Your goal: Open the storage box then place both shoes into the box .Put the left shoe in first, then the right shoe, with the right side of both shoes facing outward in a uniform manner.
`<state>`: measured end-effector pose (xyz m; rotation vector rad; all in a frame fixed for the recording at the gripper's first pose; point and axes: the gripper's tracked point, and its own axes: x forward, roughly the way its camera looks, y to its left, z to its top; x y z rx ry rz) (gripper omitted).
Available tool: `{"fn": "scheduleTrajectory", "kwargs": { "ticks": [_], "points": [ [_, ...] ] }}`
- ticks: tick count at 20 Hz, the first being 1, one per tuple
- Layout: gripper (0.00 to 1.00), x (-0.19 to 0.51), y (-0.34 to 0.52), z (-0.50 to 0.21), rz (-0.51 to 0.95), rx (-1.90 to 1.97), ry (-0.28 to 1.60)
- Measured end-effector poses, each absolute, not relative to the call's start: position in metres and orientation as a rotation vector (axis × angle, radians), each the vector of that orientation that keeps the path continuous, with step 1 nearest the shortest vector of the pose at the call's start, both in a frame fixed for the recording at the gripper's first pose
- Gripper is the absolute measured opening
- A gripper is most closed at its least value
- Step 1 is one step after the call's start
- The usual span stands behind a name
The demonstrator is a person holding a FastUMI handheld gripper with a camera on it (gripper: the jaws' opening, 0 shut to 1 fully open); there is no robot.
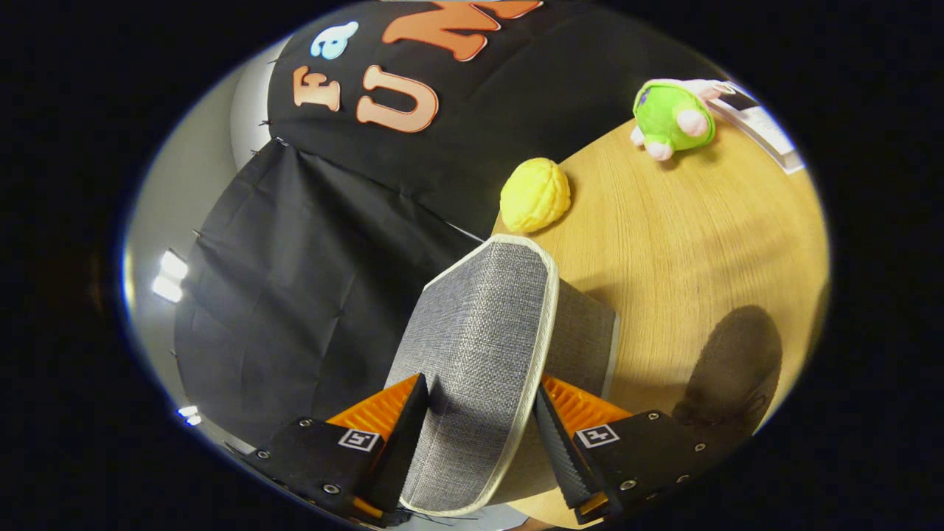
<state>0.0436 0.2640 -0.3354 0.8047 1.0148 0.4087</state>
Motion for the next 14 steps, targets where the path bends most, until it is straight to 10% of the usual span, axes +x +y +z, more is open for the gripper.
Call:
{"fn": "scheduleTrajectory", "kwargs": {
  "ticks": [14],
  "points": [
    [0.13,0.051,0.253,-0.3,0.41,0.761,0.946]
  ]
}}
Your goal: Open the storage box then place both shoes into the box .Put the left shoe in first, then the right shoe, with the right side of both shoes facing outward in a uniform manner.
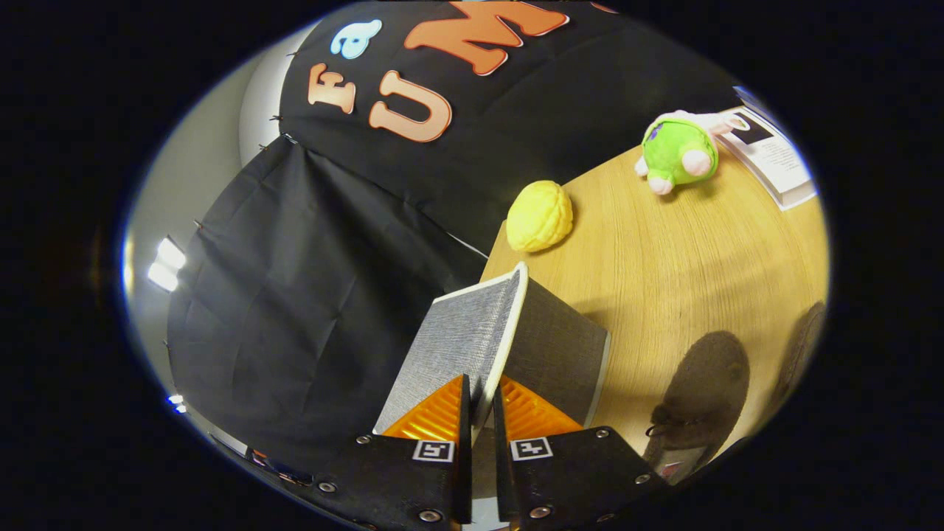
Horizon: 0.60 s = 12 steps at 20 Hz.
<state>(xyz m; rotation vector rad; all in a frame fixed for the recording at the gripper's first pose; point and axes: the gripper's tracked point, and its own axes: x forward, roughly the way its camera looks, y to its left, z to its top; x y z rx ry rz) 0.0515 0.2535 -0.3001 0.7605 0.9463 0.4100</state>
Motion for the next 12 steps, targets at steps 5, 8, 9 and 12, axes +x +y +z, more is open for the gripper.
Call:
{"fn": "scheduleTrajectory", "kwargs": {
  "ticks": [5,8,9,12],
  "points": [
    [0.11,0.055,0.268,-0.257,0.46,0.717,0.891],
    [0.11,0.063,0.285,-0.229,0.489,0.728,0.847],
    [0.11,0.066,0.293,-0.221,0.498,0.731,0.835],
    [0.11,0.075,0.32,-0.203,0.518,0.739,0.819]
  ]
}}
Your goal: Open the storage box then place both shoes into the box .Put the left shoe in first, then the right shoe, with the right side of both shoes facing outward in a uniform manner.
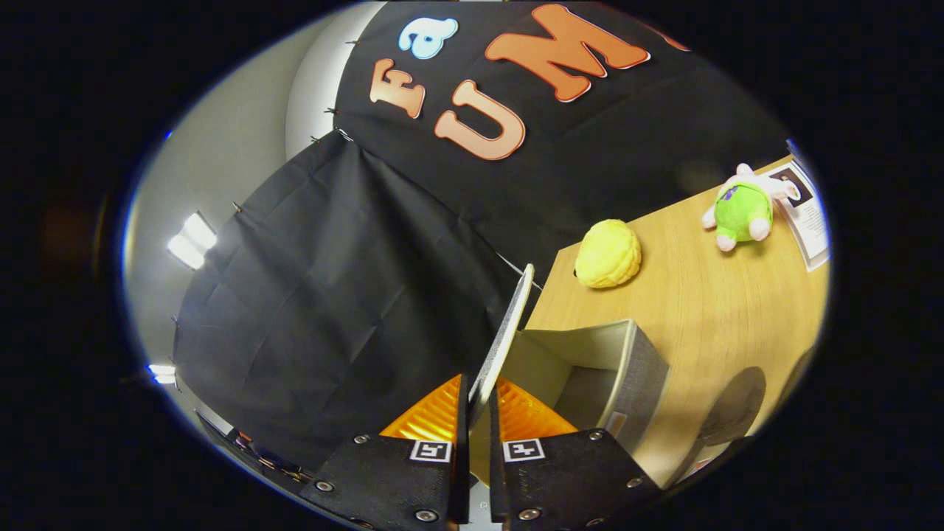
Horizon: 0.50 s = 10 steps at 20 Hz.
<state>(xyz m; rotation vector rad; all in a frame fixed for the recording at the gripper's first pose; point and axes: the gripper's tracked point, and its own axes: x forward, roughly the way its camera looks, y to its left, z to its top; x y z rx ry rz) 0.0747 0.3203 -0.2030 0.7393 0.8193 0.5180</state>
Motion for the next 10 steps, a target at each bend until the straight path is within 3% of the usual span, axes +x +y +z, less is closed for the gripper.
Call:
{"fn": "scheduleTrajectory", "kwargs": {
  "ticks": [10],
  "points": [
    [0.11,0.094,0.44,-0.169,0.609,0.738,0.77]
  ]
}}
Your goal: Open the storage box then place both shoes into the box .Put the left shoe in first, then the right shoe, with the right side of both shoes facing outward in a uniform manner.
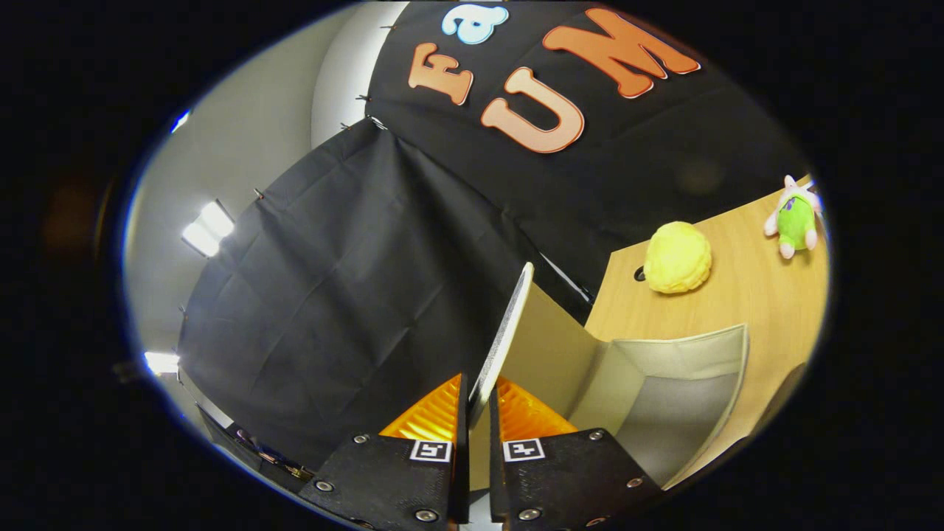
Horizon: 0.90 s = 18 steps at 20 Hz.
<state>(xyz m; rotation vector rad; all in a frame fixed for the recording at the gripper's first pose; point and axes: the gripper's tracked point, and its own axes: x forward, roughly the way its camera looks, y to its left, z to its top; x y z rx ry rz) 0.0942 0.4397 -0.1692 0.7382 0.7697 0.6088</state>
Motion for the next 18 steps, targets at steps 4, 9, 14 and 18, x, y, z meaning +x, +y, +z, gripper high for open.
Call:
{"fn": "scheduleTrajectory", "kwargs": {
  "ticks": [4,9,14,18],
  "points": [
    [0.11,0.102,0.482,-0.18,0.605,0.761,0.773],
    [0.16,0.104,0.517,-0.205,0.582,0.758,0.823],
    [0.63,0.088,0.53,-0.226,0.619,0.633,0.896],
    [0.87,0.106,0.501,-0.221,0.579,0.43,0.807]
  ]
}}
